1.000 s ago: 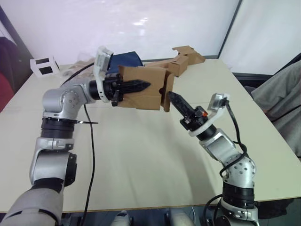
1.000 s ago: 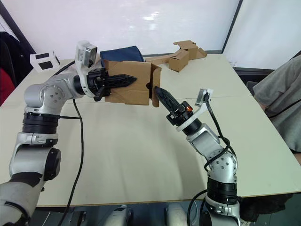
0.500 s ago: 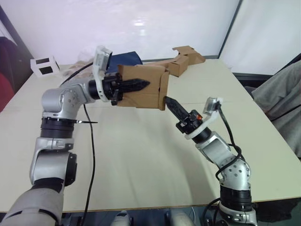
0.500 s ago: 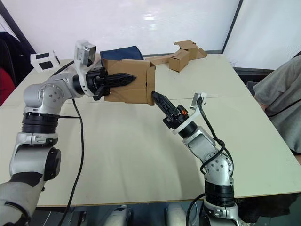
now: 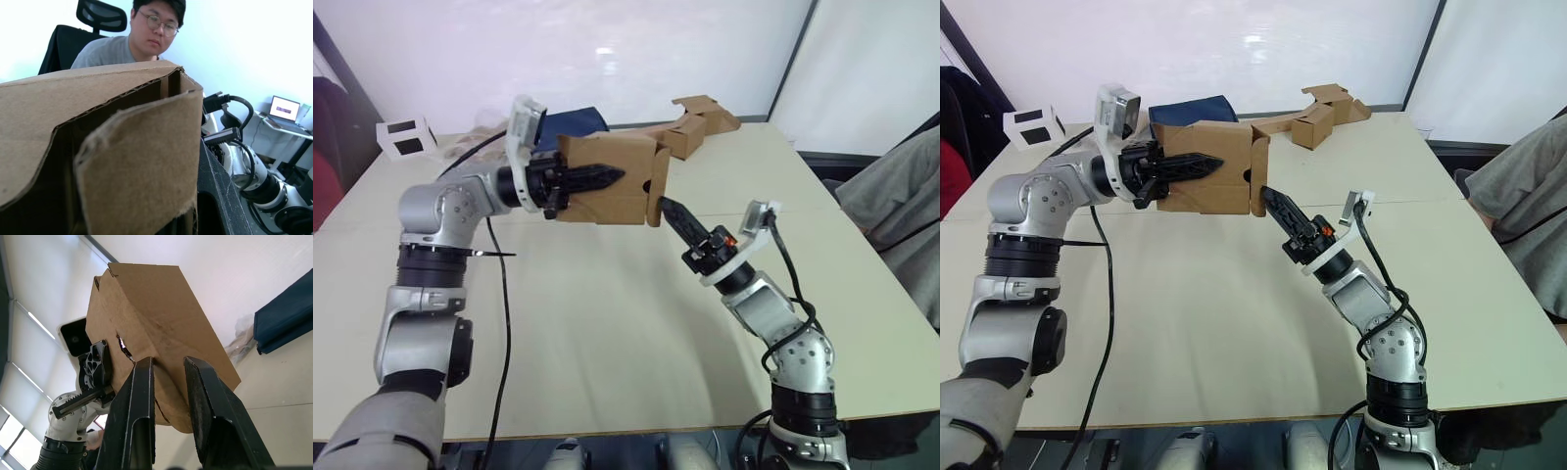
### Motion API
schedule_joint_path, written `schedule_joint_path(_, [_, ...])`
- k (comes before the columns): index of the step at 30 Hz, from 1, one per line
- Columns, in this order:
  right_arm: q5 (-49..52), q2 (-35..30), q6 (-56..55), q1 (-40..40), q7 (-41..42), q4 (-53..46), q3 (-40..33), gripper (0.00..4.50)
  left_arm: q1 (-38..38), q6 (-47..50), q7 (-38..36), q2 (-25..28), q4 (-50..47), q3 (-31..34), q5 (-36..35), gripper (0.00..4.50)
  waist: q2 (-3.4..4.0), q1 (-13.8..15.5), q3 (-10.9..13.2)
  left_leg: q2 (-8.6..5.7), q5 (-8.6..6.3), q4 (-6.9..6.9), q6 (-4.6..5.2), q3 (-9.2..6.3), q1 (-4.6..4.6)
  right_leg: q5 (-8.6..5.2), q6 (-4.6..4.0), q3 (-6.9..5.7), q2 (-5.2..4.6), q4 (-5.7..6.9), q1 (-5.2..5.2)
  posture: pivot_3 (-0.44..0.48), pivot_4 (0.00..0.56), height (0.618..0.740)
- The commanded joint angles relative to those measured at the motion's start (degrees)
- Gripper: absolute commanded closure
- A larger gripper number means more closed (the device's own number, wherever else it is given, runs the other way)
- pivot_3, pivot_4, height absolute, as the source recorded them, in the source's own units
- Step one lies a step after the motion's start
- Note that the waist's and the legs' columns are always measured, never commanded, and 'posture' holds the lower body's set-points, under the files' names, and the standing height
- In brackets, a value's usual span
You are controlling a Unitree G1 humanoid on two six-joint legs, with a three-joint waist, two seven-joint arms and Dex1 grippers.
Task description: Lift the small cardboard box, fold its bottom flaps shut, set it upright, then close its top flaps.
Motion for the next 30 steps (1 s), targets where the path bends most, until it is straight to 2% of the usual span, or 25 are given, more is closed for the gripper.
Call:
schedule_joint_path(1, [-0.3, 0.0, -1.0, -1.1, -0.1, -0.5, -0.4, 3.56, -0.9, -0.2, -0.7, 0.4, -1.8, 1.5, -1.5, 4.5, 0.0, 0.0, 0.0, 0.0, 0.0, 0.0, 0.0, 0.0, 0.0, 0.0, 0.0, 0.0, 0.0, 0.0, 0.0, 0.0, 0.15, 0.74])
schedule_joint_path(18, [1.1, 0.3, -0.5, -2.6, -0.1, 0.0, -0.5, 3.56, -0.5, -0.8, -0.9, 0.4, -2.0, 0.9, -0.9, 4.5, 0.0, 0.0, 0.0, 0.0, 0.0, 0.0, 0.0, 0.0, 0.0, 0.0, 0.0, 0.0, 0.0, 0.0, 0.0, 0.0, 0.15, 0.74])
schedule_joint_path(30, [4.5, 1.8, 2.9, -2.2, 0.3, -2.8, 3.1, 3.56, -0.6, -2.1, -0.3, -0.5, -1.3, 0.6, -0.1, 4.5, 0.0, 0.0, 0.0, 0.0, 0.0, 0.0, 0.0, 0.0, 0.0, 0.0, 0.0, 0.0, 0.0, 0.0, 0.0, 0.0, 0.15, 0.74])
